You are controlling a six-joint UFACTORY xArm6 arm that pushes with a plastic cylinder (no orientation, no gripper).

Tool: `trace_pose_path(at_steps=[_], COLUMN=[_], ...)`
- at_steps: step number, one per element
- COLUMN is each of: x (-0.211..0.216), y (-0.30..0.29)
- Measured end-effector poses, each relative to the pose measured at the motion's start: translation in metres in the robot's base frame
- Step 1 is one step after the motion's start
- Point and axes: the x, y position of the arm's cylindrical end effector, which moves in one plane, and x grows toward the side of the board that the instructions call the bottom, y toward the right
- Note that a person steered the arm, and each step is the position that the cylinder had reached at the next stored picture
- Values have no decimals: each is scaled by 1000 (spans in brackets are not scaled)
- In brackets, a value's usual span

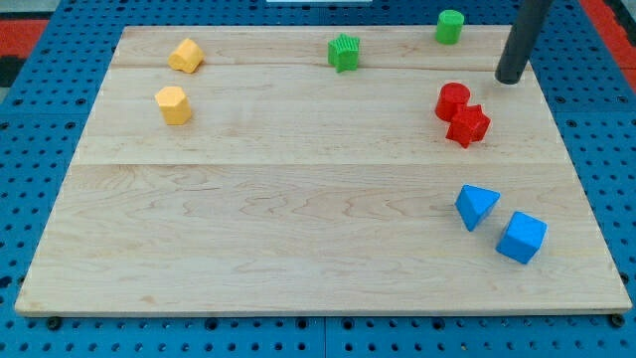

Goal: Separate red blocks from each other

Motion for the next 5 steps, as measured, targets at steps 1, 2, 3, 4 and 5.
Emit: trace_pose_path(at_steps=[1,2,3,4,5], x=[0,0,1,1,1], y=[2,2,1,0,3])
